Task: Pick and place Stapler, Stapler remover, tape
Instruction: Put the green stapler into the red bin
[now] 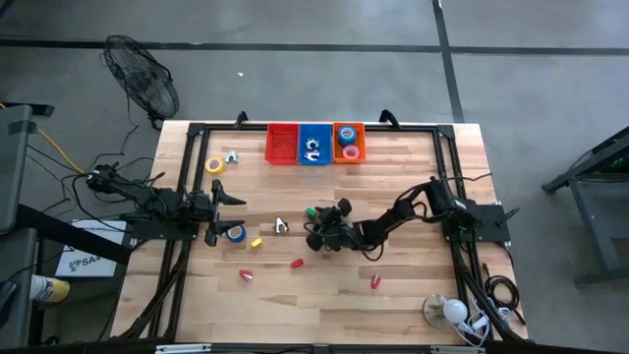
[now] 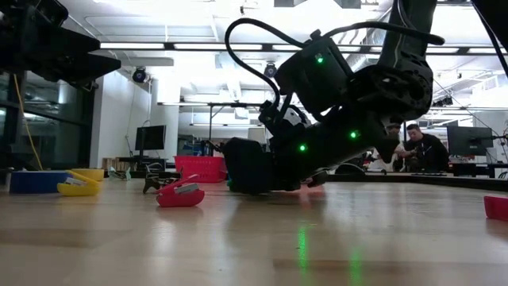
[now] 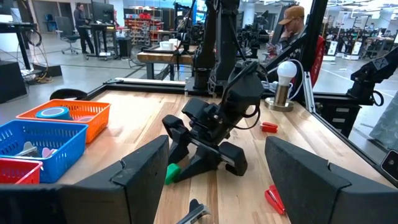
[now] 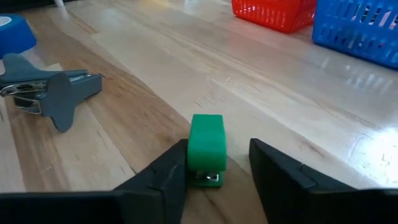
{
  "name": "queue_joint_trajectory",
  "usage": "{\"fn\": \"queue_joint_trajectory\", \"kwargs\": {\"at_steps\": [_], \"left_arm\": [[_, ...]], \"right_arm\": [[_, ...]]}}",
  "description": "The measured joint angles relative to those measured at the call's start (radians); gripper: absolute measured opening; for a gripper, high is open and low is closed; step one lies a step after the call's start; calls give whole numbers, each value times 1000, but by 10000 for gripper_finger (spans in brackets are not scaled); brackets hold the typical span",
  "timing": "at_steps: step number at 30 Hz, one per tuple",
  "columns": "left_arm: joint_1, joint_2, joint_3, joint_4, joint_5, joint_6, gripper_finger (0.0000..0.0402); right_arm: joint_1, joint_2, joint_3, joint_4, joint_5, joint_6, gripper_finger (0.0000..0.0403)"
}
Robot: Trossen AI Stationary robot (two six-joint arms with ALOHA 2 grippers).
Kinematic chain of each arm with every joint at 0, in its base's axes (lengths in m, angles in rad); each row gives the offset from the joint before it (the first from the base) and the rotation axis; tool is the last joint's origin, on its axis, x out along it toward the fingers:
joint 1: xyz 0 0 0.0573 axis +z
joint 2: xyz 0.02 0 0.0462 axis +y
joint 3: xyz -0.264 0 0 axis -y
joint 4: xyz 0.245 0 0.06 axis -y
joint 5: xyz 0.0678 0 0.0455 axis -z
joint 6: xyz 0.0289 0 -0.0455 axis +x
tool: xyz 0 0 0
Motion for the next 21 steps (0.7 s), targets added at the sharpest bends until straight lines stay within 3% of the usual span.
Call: {"fn": "queue_joint_trajectory", "kwargs": {"at_steps": [12, 21], "left_arm": [[0, 0, 0, 0, 0, 0, 262], [0, 0, 0, 0, 0, 0, 262]], "right_arm": [[0, -2, 0, -3, -18, -6, 63], [8, -43, -3, -17, -98, -101, 60]]}}
